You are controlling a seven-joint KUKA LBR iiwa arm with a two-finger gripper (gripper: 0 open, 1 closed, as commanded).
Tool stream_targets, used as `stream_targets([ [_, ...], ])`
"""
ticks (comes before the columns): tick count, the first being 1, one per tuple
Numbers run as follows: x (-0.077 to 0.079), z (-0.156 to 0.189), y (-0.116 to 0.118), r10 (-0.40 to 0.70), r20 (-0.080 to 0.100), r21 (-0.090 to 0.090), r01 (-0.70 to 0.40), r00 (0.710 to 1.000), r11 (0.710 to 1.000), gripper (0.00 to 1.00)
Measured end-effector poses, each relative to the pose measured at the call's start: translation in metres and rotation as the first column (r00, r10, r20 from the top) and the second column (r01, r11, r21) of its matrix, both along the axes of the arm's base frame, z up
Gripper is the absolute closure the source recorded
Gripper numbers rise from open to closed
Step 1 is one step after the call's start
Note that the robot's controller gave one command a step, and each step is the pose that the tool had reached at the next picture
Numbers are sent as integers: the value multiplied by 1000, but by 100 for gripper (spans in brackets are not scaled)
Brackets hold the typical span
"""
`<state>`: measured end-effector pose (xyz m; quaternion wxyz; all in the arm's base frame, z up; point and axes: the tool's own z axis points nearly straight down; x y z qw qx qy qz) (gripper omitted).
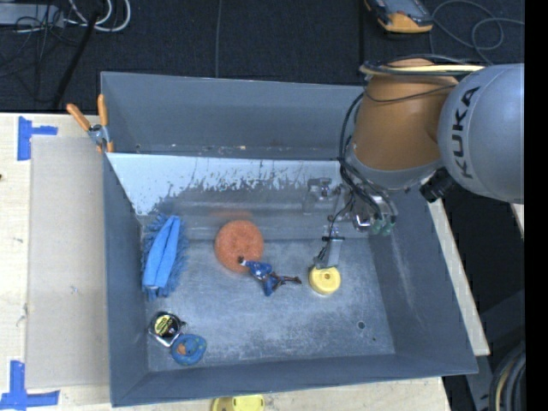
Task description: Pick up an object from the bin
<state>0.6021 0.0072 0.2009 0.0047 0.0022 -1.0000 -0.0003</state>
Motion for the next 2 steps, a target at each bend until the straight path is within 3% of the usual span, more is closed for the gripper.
stream_targets([
  [1,1,5,0,0,8,0,0,1000,1000,0],
  [2,8,-33,6,-2,17,-1,2,1000,1000,0],
])
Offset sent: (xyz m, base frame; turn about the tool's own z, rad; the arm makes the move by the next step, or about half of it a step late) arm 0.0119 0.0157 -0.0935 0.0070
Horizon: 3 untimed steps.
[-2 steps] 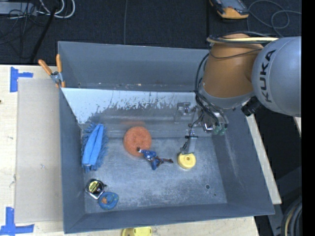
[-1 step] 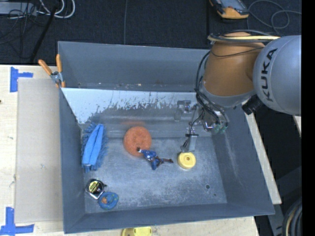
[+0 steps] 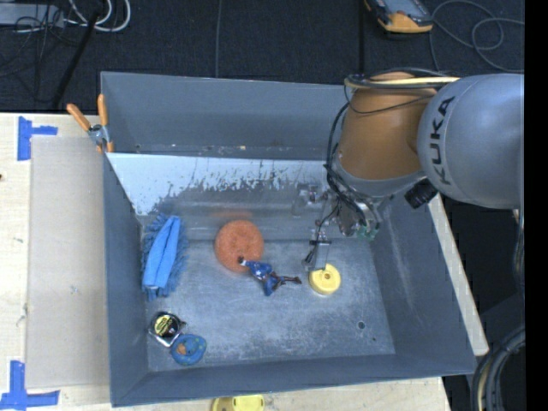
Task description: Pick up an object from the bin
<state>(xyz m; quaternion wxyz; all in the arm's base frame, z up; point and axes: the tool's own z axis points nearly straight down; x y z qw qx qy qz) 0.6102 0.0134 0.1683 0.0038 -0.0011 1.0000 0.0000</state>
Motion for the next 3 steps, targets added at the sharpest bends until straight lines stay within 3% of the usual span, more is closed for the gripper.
stream_targets([
  [1,-8,-36,17,-81,-17,0,81,997,997,0],
  [2,-3,-24,24,-86,-6,1,86,996,996,0],
  [3,5,-79,38,-126,-3,1,126,992,992,0],
])
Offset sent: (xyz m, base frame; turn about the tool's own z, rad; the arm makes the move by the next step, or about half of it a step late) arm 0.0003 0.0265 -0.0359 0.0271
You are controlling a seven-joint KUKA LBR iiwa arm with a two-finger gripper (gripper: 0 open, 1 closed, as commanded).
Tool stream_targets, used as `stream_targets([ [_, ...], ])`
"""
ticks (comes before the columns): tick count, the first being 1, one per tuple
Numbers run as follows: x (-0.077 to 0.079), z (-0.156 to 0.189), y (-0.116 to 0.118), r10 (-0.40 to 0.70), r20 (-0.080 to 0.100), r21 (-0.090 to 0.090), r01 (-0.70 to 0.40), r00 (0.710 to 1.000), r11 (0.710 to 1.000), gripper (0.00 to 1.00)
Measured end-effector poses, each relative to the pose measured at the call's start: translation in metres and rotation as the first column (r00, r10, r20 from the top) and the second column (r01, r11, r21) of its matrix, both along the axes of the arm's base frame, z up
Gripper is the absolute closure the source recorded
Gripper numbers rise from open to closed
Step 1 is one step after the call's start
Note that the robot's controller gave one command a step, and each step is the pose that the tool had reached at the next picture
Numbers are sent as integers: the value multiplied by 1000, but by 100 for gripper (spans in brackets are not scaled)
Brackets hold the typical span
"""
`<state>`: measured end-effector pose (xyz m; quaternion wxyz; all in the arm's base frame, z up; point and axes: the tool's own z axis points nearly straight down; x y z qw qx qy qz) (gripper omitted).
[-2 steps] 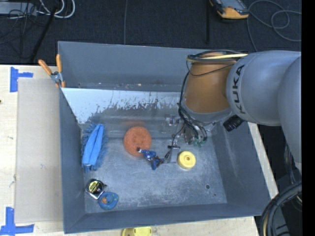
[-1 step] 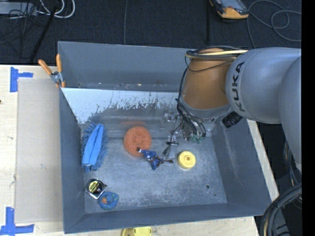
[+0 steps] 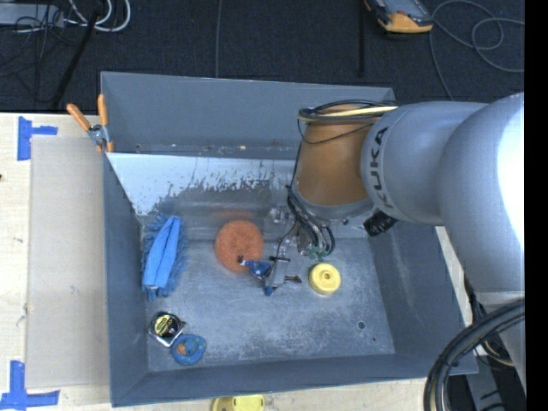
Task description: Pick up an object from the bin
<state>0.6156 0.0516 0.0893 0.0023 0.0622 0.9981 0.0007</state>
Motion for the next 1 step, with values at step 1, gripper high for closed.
stream_targets([
  [1,-8,-29,-6,-67,-15,7,67,998,998,0],
])
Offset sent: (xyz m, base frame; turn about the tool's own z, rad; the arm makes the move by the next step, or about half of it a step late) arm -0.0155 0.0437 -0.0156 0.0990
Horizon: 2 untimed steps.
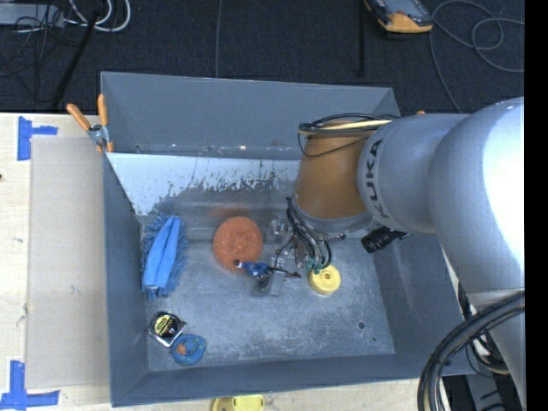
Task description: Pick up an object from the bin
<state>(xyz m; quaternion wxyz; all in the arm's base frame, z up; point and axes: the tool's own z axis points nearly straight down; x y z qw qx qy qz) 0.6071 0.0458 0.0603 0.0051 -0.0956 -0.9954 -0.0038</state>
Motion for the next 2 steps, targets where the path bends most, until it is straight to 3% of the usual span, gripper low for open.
stream_targets([
  [1,-7,13,51,-29,7,-8,29,1000,1000,100],
  [2,-7,13,51,-28,7,-8,28,1000,1000,100],
])
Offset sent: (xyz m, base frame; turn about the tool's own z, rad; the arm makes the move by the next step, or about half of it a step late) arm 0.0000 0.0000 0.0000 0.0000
